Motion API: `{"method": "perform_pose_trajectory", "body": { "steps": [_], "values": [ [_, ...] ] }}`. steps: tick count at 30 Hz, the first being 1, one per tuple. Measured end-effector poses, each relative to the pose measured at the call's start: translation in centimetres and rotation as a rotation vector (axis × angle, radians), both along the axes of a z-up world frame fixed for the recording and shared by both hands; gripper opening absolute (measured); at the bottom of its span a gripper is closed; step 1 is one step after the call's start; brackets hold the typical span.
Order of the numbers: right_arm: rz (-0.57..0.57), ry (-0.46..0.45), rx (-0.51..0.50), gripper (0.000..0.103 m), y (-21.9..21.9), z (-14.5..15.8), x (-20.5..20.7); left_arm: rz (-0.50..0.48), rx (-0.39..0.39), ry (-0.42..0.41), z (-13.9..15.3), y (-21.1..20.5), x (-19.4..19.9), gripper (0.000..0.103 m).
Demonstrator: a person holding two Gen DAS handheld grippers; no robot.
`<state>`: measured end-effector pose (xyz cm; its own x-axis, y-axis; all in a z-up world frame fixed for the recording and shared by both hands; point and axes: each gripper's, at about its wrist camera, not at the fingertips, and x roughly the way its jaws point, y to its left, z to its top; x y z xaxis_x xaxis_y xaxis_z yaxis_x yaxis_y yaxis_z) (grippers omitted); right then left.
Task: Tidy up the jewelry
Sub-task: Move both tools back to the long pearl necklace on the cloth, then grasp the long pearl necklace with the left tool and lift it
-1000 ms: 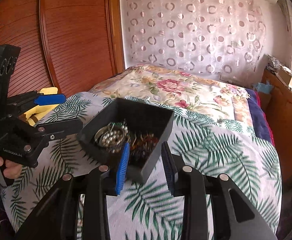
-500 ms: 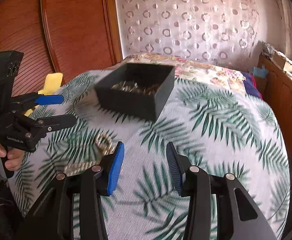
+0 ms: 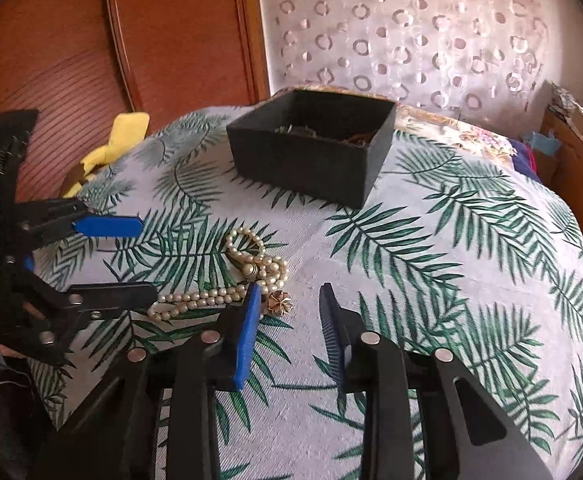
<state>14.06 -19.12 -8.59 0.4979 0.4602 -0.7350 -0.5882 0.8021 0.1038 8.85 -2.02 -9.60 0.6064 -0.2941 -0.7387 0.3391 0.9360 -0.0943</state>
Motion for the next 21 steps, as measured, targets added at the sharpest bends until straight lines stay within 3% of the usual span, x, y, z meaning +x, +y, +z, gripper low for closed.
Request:
{"method": "perform_pose_trajectory", "body": {
  "steps": [3, 5, 7, 8, 9, 17, 21],
  "values": [
    [0.012, 0.025, 0.010, 0.031, 0.4, -0.2, 0.7, 0.003, -0.002, 0.001, 0.0, 0.1, -0.1, 0.074],
    [0.017, 0.046, -0.011, 0.018, 0.7, -0.6, 1.0, 0.005, 0.000, 0.003, -0.1, 0.0, -0.1, 0.074],
    [0.033, 0.055, 0.001, 0.015, 0.7, -0.7, 0.9, 0.004, -0.002, 0.005, -0.1, 0.0, -0.1, 0.074],
    [0.033, 0.050, 0.003, 0.006, 0.6, -0.6, 0.8, 0.001, -0.003, 0.006, -0.1, 0.0, -0.2, 0.074],
    [0.032, 0.047, 0.015, 0.004, 0.3, -0.4, 0.7, 0.000, -0.002, 0.007, -0.2, -0.1, -0.1, 0.074],
    [-0.021, 0.019, 0.062, 0.004, -2.2, 0.9, -0.1, -0.034, -0.003, 0.015, -0.2, -1.1, 0.0, 0.073],
    [-0.038, -0.002, 0.062, 0.004, -3.0, 1.4, -0.9, -0.062, 0.001, 0.020, -0.1, -2.2, 0.3, 0.051]
  ]
}}
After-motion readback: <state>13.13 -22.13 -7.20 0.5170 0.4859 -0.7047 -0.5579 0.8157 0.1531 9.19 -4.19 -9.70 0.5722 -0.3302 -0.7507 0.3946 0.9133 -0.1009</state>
